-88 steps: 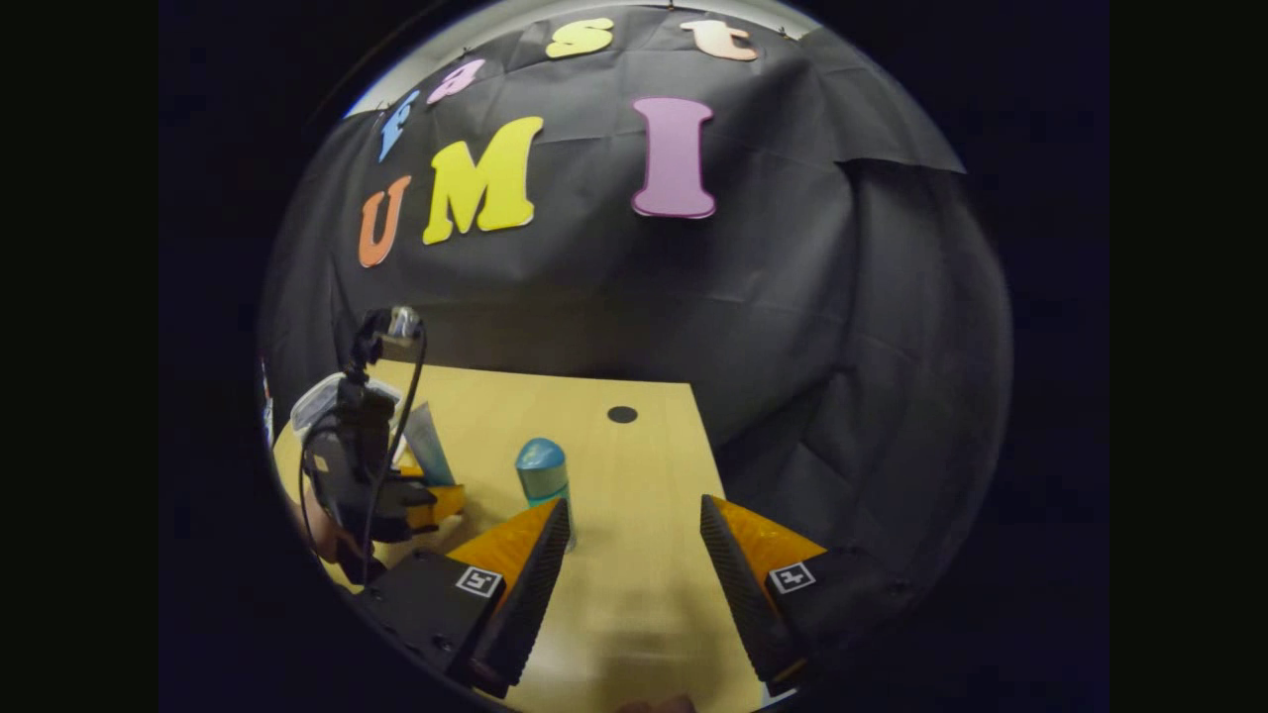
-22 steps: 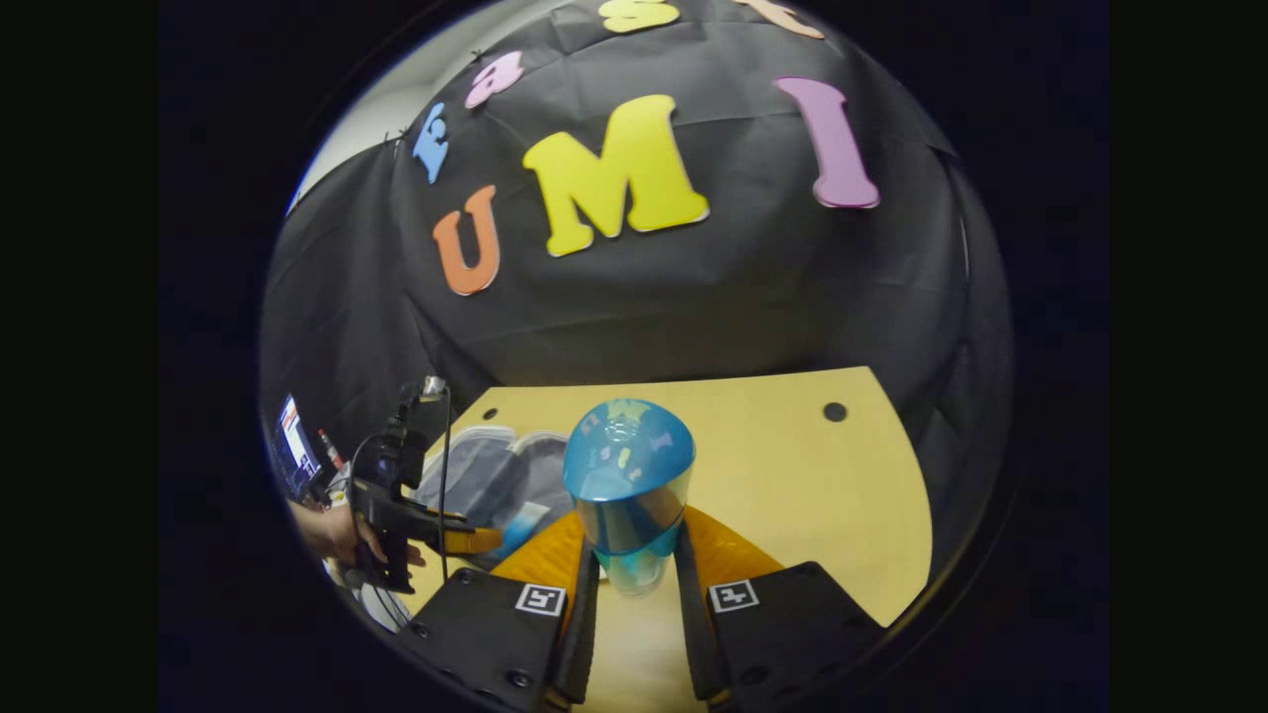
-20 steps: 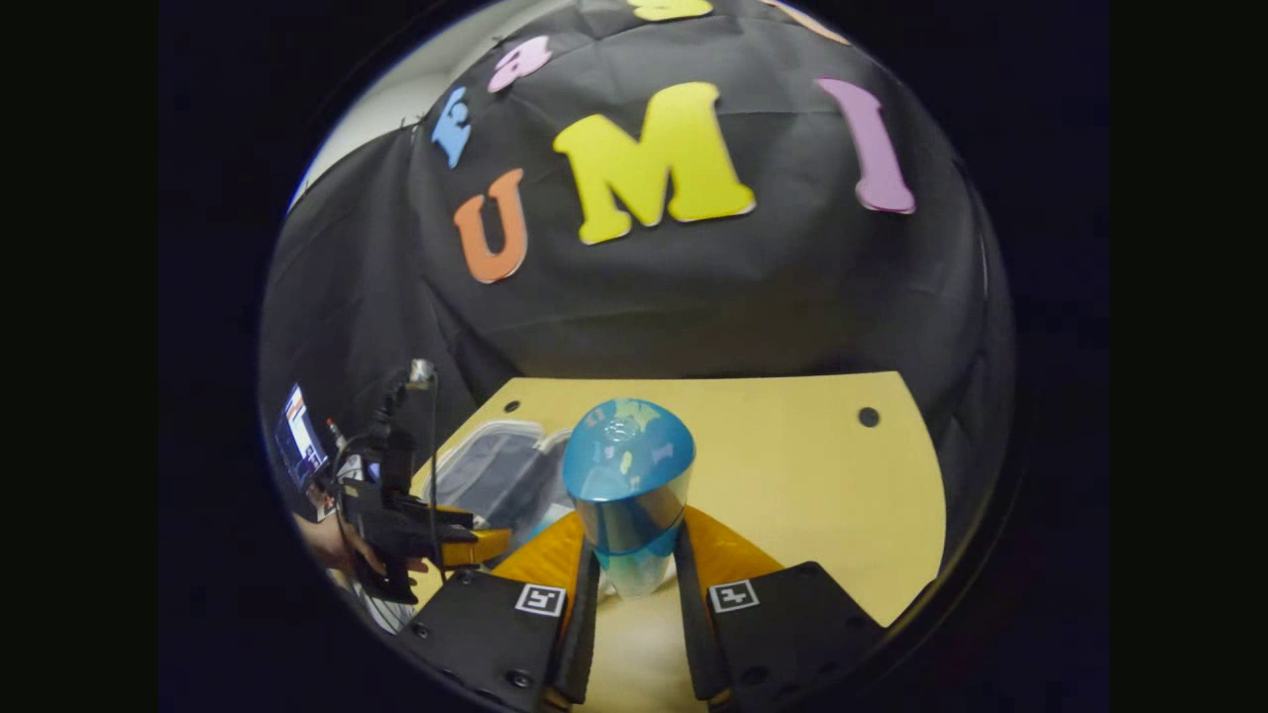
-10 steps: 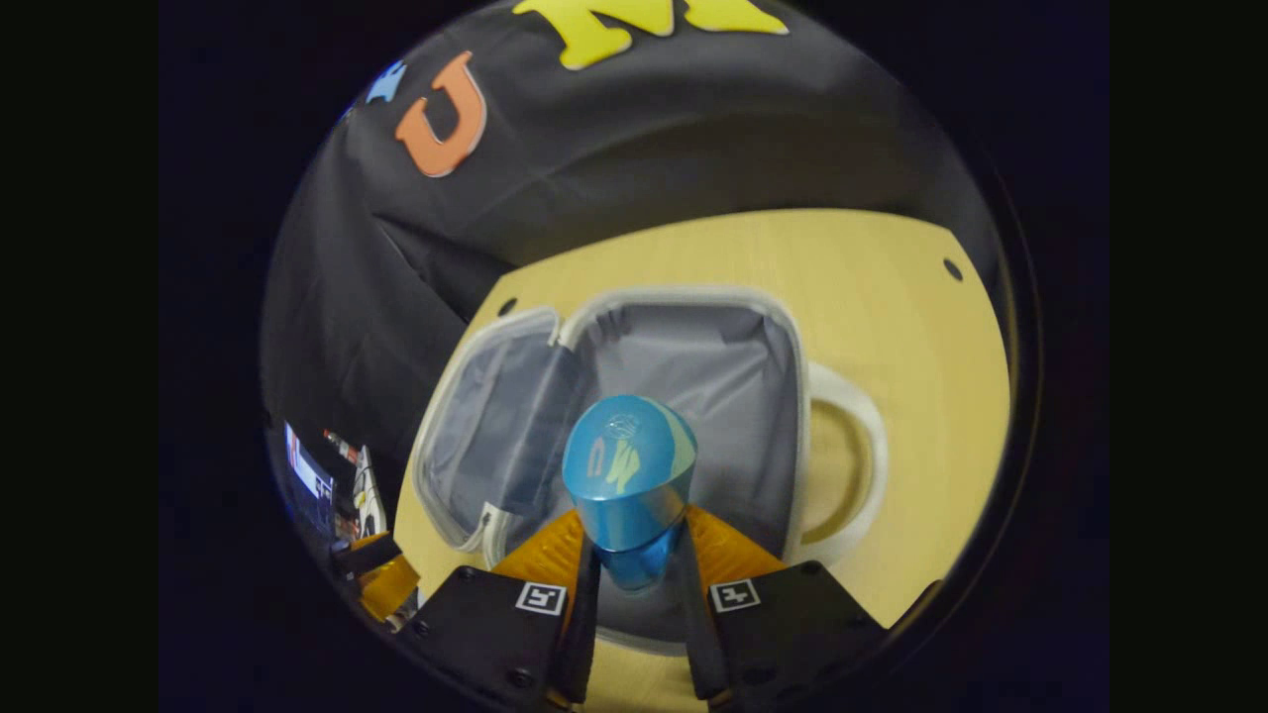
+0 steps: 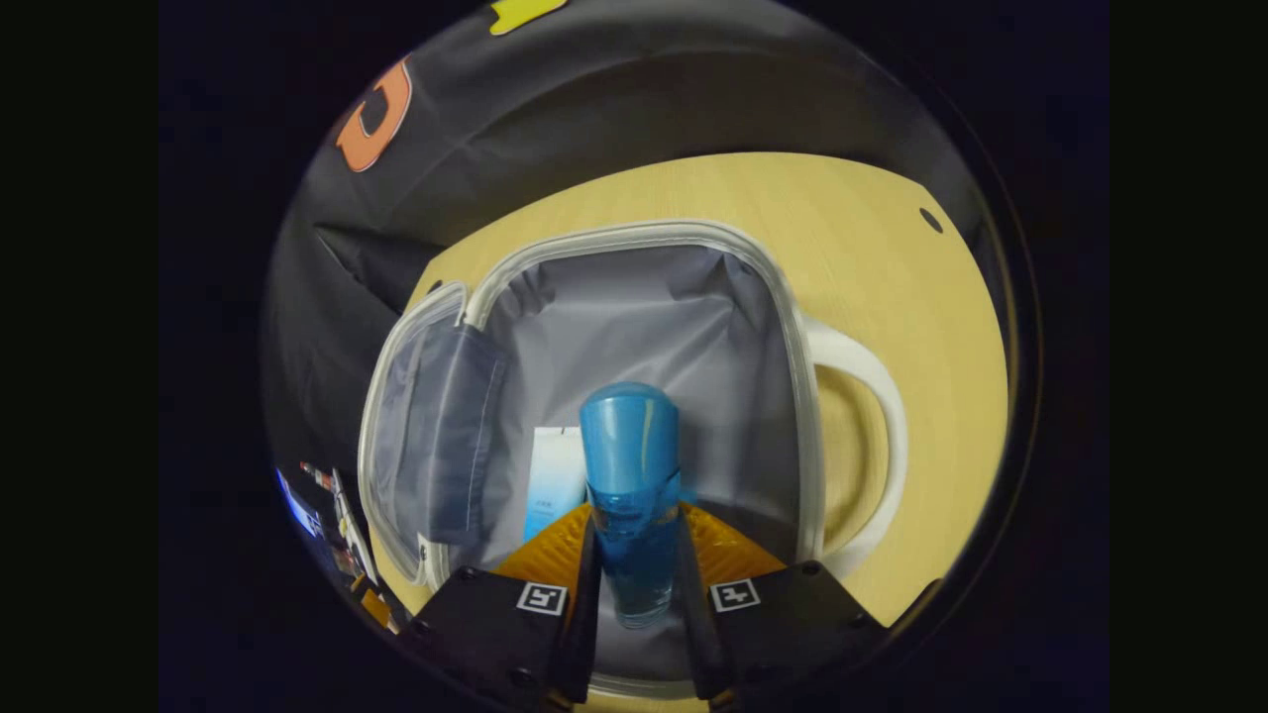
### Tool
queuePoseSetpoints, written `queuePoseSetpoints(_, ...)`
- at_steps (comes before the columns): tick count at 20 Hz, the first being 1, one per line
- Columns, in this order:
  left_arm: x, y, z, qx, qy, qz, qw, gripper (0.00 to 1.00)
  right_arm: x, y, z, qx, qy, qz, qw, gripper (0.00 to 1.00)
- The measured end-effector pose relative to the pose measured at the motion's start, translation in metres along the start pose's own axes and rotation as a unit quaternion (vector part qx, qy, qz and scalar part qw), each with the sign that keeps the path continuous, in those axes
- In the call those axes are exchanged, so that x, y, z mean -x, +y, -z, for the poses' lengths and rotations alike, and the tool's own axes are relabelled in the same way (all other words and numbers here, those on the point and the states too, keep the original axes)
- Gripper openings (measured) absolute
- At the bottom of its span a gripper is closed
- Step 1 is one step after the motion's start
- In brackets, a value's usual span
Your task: First open the suitcase, pack the skin care products into it, and then close the suitcase.
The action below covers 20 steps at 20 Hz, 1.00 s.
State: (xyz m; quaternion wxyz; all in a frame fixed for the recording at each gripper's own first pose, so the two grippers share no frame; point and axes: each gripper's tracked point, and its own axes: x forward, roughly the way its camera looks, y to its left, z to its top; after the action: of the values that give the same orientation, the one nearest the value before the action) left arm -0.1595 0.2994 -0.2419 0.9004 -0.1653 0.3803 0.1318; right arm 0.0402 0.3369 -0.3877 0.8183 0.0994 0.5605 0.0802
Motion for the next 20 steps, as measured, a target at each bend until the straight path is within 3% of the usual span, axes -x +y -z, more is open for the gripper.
queuePoseSetpoints(5,0.007,0.001,-0.008,-0.014,-0.012,-0.004,1.000,1.00,-0.010,-0.001,0.001,0.009,0.010,0.050,0.999,0.36)
queuePoseSetpoints(12,0.008,0.001,-0.020,-0.008,-0.028,-0.004,1.000,1.00,-0.012,0.001,0.002,0.019,0.011,0.091,0.996,0.40)
queuePoseSetpoints(18,0.004,0.018,-0.046,-0.008,-0.061,0.009,0.998,1.00,0.013,0.002,-0.007,0.046,-0.018,0.081,0.995,0.45)
queuePoseSetpoints(20,0.004,0.029,-0.059,-0.014,-0.079,0.020,0.997,1.00,0.039,0.007,-0.014,0.066,-0.047,0.064,0.995,0.60)
